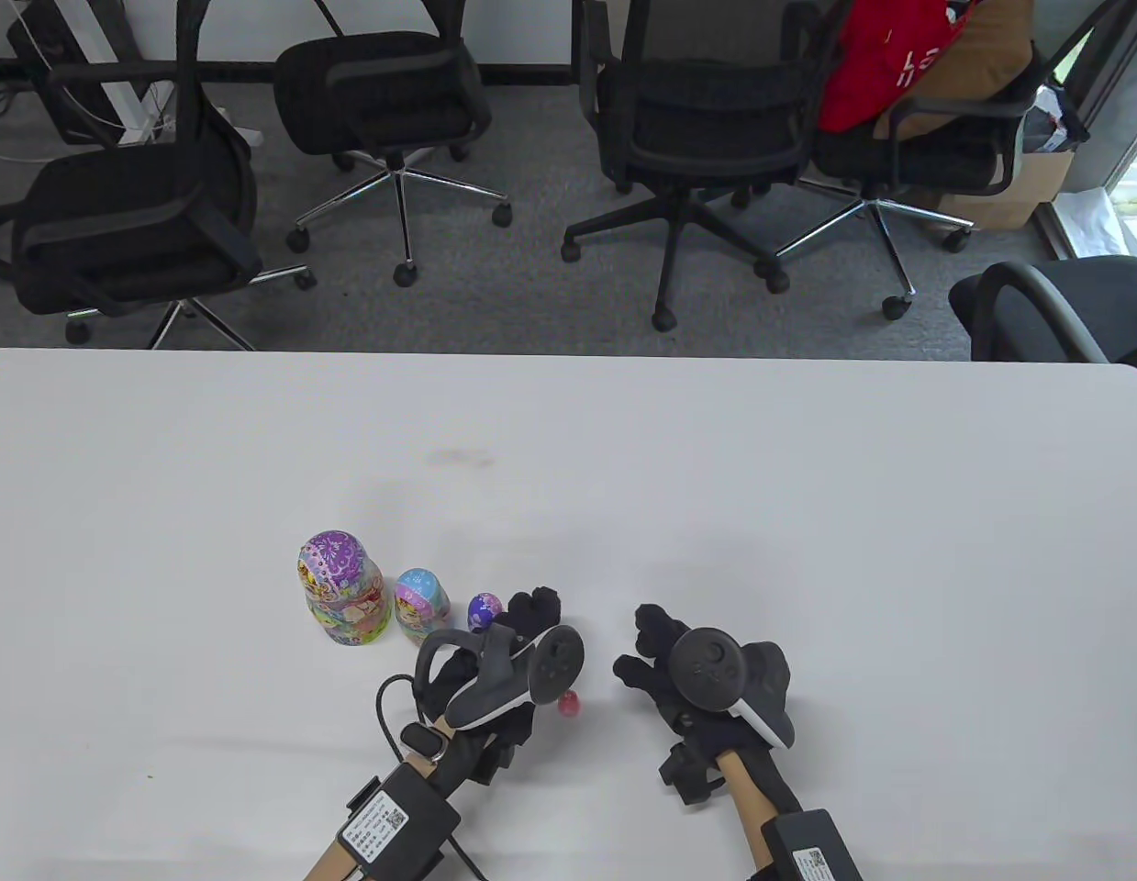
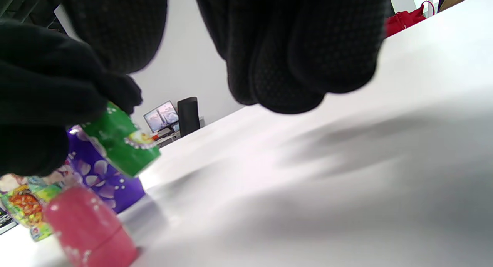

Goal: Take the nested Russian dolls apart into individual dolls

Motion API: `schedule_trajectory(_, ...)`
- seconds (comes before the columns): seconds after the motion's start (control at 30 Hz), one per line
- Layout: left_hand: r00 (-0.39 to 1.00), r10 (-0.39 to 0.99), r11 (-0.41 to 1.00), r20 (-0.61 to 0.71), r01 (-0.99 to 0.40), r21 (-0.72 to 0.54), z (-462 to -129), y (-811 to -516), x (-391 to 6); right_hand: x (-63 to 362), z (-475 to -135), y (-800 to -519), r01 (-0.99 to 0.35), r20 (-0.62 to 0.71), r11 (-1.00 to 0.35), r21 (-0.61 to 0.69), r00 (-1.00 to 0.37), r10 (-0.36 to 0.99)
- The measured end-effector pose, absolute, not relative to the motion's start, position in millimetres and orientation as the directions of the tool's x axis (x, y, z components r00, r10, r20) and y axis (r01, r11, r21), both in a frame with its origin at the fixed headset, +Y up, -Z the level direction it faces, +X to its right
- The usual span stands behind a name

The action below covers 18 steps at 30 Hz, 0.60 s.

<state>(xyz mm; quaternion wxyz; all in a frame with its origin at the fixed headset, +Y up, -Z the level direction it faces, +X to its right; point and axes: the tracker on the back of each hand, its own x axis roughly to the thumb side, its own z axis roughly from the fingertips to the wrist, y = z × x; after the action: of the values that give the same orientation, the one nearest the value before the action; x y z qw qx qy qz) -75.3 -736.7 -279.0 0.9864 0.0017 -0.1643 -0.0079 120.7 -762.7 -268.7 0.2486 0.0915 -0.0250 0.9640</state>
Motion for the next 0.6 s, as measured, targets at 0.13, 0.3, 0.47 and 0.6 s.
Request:
schedule_trajectory(0.13, 0.946, -0.078, 0.996, 0.313, 0.085, -0.008, -281.9, -742.2, -67.9, 120.0, -268.6, -763.2, -0.484, 0.193, -0.875, -0.001, -0.859, 0.475)
schedule_trajectory(0.3, 0.946, -0.116, 0.992, 0.302, 0.127, -0.019, -285.5, -749.8, -63.8, 119.7, -268.4, -763.2, -0.486, 0.196, -0.874, 0.0, -0.857, 0.476)
schedule_trajectory(0.47, 0.949, -0.132, 0.989, 0.288, 0.147, -0.032, -289.6, -754.8, -62.3, 119.9, -268.4, -763.2, -0.491, 0.194, -0.871, -0.001, -0.855, 0.481)
schedule_trajectory(0.6, 0.948, -0.135, 0.989, 0.289, 0.145, -0.015, -289.8, -755.8, -60.9, 119.9, -268.3, -763.3, -0.492, 0.194, -0.87, -0.001, -0.854, 0.483)
